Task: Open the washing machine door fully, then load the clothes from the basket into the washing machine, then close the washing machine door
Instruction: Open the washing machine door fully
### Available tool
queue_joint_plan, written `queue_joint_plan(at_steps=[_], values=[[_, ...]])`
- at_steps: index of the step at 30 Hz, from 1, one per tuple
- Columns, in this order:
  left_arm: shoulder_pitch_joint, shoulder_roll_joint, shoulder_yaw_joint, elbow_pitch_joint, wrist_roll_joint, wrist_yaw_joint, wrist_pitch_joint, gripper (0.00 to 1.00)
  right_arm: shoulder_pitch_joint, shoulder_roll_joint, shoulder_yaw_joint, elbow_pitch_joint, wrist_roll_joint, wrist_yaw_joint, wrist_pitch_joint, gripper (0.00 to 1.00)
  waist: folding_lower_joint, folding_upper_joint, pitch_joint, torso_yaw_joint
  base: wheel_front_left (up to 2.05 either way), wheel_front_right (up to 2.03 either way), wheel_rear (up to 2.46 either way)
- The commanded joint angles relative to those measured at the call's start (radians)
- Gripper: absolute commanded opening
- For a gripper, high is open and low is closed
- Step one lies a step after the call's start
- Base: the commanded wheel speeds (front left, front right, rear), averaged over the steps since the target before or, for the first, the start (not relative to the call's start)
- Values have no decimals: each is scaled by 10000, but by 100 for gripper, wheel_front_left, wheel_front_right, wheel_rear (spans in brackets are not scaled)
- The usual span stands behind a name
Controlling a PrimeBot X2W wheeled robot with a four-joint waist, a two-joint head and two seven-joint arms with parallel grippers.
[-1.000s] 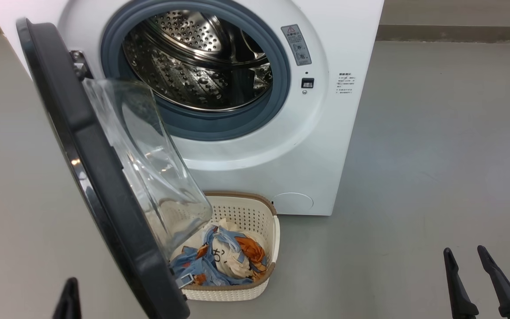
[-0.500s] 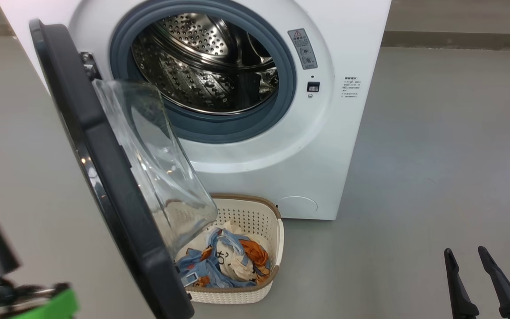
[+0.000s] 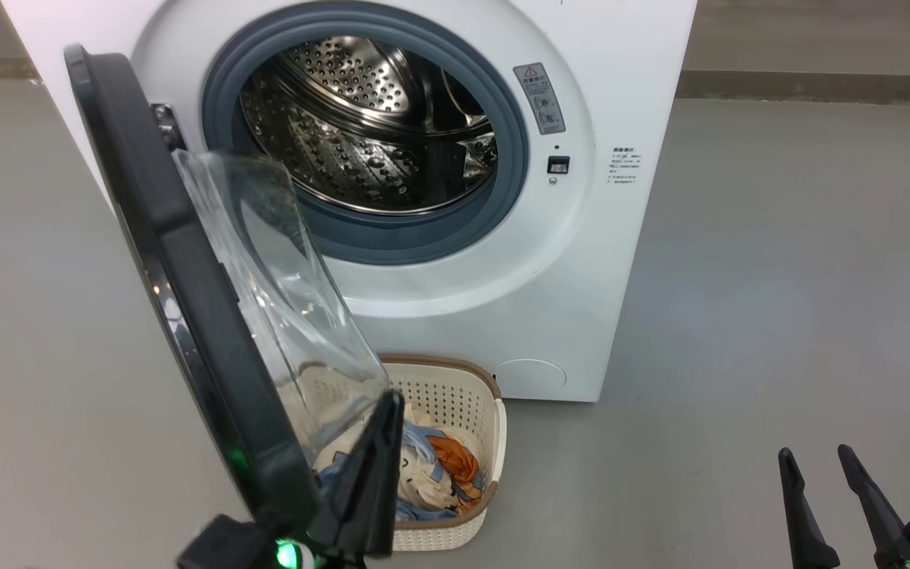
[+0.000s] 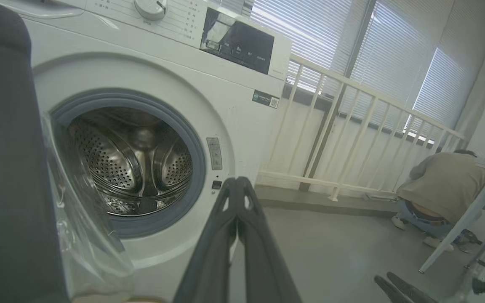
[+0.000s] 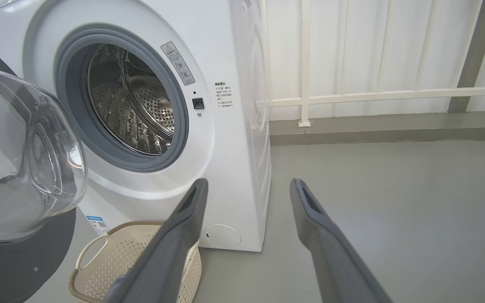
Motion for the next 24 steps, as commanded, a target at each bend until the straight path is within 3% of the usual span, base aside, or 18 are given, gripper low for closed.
queue_joint_plan(at_steps=[1, 10, 24], values=[[-28, 28, 173, 318, -102, 225, 89, 0, -78, -114, 312, -194, 111, 29, -118, 100, 0, 0, -18, -25, 0, 0, 0], [159, 45, 555, 2131, -190, 883, -260, 0, 27, -75, 259, -174, 121, 29, -118, 100, 0, 0, 11, 7, 0, 0, 0], [-110, 37, 1078, 3313, -395, 1515, -885, 0, 52, -68, 343, -128, 153, 29, -118, 100, 0, 0, 76, 218, 0, 0, 0]])
